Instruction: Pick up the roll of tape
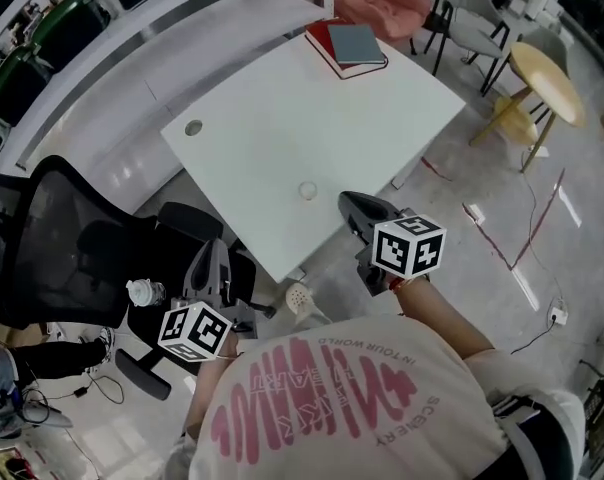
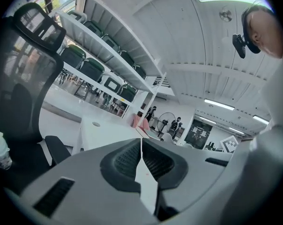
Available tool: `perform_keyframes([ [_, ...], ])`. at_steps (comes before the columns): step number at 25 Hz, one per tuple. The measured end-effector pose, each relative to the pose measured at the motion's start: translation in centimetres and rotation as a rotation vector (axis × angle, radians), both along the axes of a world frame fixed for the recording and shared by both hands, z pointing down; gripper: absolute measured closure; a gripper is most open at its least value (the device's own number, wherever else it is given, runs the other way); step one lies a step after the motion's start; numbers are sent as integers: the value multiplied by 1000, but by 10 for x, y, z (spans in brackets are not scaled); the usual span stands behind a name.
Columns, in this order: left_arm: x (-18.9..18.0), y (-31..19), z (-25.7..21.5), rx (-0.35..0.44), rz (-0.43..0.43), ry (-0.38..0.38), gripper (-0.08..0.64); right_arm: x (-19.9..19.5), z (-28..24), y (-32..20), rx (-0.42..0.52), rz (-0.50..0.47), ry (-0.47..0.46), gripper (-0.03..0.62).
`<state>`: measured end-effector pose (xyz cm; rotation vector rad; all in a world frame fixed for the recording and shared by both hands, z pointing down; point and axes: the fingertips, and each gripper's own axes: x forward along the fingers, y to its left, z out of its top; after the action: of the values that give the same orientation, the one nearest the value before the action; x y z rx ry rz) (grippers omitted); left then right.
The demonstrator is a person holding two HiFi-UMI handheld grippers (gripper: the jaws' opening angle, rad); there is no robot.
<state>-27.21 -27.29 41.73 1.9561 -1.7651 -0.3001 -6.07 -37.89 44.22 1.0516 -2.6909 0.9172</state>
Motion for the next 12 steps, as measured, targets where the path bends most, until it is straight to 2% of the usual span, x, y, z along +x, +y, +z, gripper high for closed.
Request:
perform_keyframes([
  [3,-24,-33,-6,14,10,-5,531,-24,1,-32,-1,6,14,578],
  [7,-53,-68,-5,10,24,-5,531,-50,14,-69,2,11,79,578],
  [12,-84,-99,9,-20,43,-8,531,-73,45,-111,-52,40,102,577],
])
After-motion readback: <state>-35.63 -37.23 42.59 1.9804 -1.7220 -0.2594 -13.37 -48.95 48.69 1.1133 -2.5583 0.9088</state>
